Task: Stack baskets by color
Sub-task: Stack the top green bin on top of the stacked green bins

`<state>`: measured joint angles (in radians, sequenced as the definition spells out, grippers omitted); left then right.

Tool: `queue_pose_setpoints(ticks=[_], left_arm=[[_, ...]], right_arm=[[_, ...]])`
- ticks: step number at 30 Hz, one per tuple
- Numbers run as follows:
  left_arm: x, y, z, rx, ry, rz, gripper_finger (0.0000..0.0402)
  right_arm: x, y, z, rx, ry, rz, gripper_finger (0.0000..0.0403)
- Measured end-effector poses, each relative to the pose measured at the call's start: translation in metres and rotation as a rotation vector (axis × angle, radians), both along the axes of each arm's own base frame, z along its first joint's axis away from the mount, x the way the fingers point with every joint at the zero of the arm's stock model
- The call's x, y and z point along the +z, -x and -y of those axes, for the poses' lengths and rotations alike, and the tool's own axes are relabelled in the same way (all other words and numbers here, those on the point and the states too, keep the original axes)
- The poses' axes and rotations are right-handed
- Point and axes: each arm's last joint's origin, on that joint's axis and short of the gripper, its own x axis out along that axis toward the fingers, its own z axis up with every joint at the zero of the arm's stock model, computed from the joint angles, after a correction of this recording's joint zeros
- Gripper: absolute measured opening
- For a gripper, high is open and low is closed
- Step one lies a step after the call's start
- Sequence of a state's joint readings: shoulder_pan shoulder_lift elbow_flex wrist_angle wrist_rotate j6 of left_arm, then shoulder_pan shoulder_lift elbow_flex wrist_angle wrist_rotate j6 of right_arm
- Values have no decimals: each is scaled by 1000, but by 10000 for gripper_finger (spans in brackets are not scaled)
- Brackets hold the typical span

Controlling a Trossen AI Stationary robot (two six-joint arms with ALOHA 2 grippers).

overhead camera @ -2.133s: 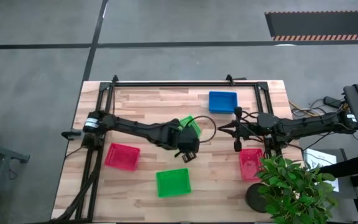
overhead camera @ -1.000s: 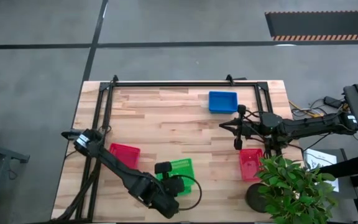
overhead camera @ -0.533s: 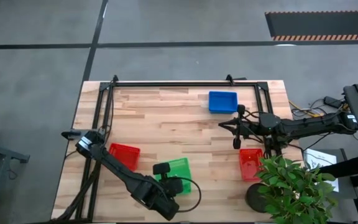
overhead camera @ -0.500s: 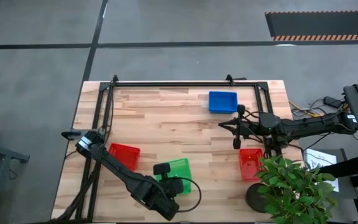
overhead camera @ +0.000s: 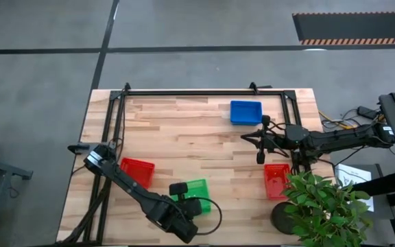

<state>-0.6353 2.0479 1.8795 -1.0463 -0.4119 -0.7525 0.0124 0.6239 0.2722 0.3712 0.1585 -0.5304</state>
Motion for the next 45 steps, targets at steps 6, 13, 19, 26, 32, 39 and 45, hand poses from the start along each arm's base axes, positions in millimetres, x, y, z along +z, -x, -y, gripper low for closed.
queue_pose_setpoints(ticks=[6,13,19,26,32,39,45], left_arm=[[-13,-1,1,-3,5,-5,0],[-14,0,1,-4,6,-7,0],[-14,-1,1,-4,8,0,27],[-21,-1,1,4,-4,15,90],[-24,-2,1,16,12,22,128],[-5,2,-2,4,17,67,136],[-17,4,-6,26,-47,60,136]], right_arm=[[0,0,0,-1,-6,0,9],[0,0,0,-1,-8,-3,9],[-1,0,0,-1,-7,-10,9],[-2,0,0,-1,-7,-16,9],[-2,0,0,-1,-13,-18,9],[-2,0,0,-1,-15,-20,9],[-2,0,0,-2,-18,-21,9]])
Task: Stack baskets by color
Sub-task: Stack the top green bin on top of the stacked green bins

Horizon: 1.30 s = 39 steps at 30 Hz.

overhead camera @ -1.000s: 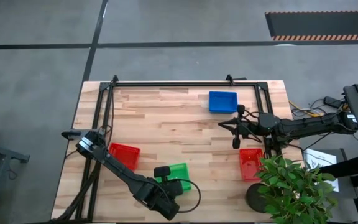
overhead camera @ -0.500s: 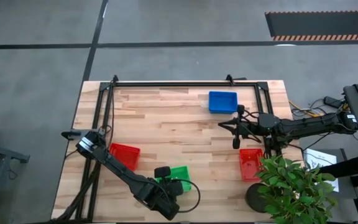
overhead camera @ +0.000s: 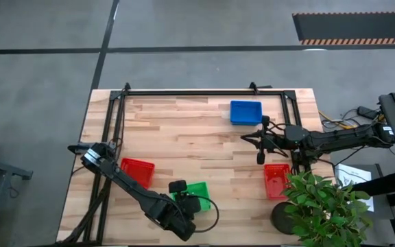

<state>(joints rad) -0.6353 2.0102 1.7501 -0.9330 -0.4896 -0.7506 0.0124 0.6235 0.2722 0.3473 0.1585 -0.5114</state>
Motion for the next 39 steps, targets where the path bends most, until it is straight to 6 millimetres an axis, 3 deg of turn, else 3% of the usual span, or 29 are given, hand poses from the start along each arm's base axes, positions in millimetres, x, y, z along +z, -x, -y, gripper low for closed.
queue_pose_setpoints(ticks=[7,16,25,29,34,39], left_arm=[[-11,-1,0,0,10,5,137],[20,4,-3,-10,35,20,137],[1,4,-2,-14,50,-2,134],[-6,4,-2,-19,52,-3,98],[-6,4,-2,-44,48,-16,14],[-5,3,-1,-65,36,10,3]], right_arm=[[0,0,0,-1,-6,0,9],[0,0,0,-2,-16,-2,9],[-1,0,0,-2,-17,-5,9],[-1,0,0,-2,-19,-5,9],[-1,0,0,-2,-20,-5,9],[-1,0,0,-2,-21,-5,9]])
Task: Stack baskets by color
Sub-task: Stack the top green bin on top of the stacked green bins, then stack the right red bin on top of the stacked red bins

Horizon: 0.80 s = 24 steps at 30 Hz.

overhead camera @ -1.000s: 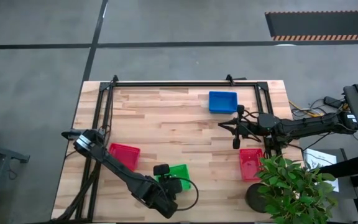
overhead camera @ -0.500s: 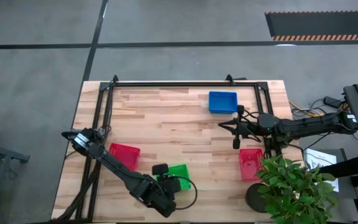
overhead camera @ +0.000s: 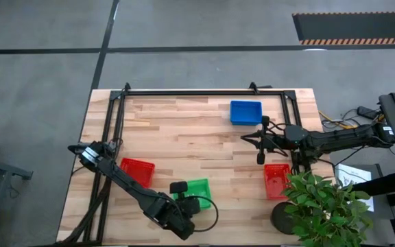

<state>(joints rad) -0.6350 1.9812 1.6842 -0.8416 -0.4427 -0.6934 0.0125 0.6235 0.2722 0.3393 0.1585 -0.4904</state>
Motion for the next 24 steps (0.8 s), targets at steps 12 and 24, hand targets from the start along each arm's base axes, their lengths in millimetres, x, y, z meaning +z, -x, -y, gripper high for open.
queue_pose_setpoints(ticks=[12,24], left_arm=[[-8,-1,0,11,-19,-14,1],[-21,-1,0,28,29,-6,126]], right_arm=[[-1,0,0,0,-3,-13,9],[-1,0,0,-1,-7,-13,9]])
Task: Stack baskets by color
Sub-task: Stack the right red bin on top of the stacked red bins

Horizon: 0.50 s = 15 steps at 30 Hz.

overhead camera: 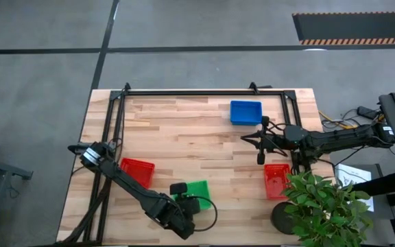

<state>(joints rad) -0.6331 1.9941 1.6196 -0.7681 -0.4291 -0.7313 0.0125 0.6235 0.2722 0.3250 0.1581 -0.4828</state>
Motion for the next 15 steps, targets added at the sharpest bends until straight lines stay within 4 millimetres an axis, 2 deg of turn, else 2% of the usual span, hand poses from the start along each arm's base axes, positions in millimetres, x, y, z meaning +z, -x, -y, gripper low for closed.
queue_pose_setpoints(ticks=[3,6,12,15], left_arm=[[11,3,-2,-11,5,12,161],[28,9,-8,-14,11,27,177],[53,22,-29,-88,-149,105,168],[59,24,-44,-125,-208,166,156]], right_arm=[[0,0,0,0,0,-2,9],[0,0,0,-2,-15,-1,9],[-1,0,0,-4,-60,1,9],[-2,0,-1,25,-107,-4,9]])
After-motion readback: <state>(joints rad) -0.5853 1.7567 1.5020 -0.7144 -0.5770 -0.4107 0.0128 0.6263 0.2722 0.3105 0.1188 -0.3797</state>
